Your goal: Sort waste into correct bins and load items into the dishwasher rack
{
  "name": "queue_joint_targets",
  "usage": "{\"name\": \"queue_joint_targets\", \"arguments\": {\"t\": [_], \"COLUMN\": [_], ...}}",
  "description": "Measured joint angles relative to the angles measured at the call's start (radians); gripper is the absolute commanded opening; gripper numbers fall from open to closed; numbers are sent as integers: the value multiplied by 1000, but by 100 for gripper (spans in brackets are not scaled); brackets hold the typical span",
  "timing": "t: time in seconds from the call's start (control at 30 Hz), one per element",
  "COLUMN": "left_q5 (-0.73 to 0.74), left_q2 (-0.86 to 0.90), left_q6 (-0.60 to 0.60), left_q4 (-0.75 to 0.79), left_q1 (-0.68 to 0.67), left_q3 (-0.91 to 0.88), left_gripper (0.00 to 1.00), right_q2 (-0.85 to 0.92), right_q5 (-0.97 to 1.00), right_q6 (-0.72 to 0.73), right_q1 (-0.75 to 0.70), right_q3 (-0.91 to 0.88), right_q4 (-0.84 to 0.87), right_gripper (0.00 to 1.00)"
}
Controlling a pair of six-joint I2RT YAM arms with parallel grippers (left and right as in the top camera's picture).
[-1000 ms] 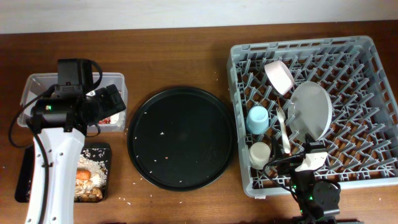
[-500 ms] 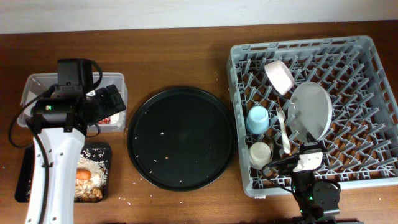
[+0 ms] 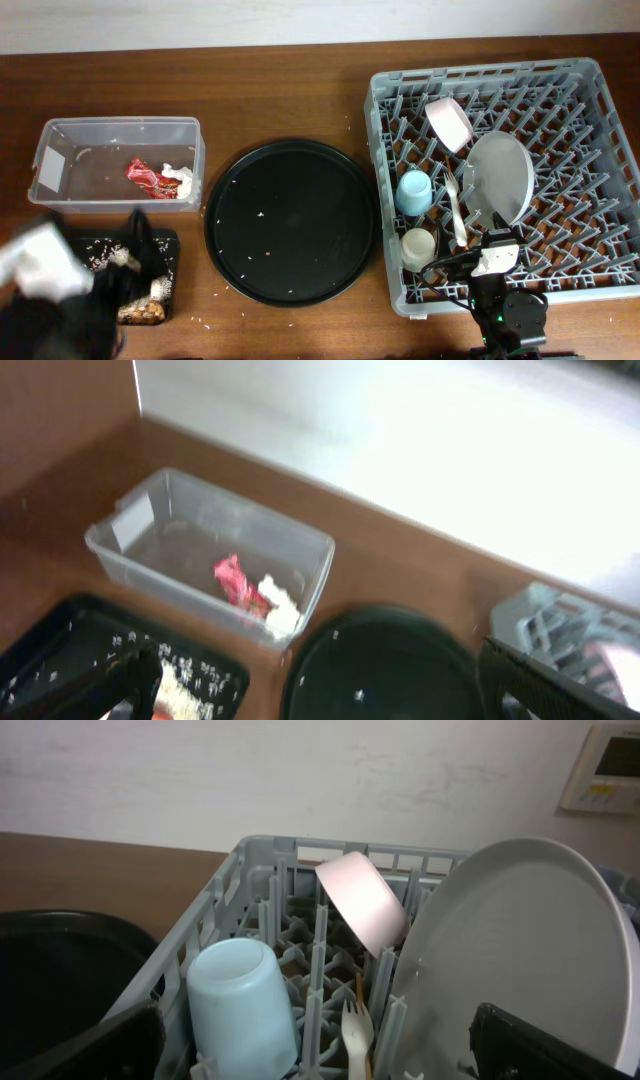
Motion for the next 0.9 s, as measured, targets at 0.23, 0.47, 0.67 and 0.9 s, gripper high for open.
{"name": "queue_joint_targets", "arguments": {"t": [0.23,0.47,0.67,0.9], "left_q5": [23,120,135,128], "left_q2": [-538,-625,-670,-670], "left_q6": [-63,-113,-112,197], "left_q4": [39,745,1024,1020], "left_q1": [0,0,-40,-40], "left_q3": [-571,-1009,-1230,-1331], "left_gripper": [99,99,99,99], "right_q2": [0,-1,-1,-1], "right_q5": [0,0,0,0], "right_q6": [0,0,0,0], "right_q1": [0,0,0,0], "right_q3": [-1,-2,-2,-2], "right_q4": [1,2,2,2], "right_gripper": [99,99,99,99]}}
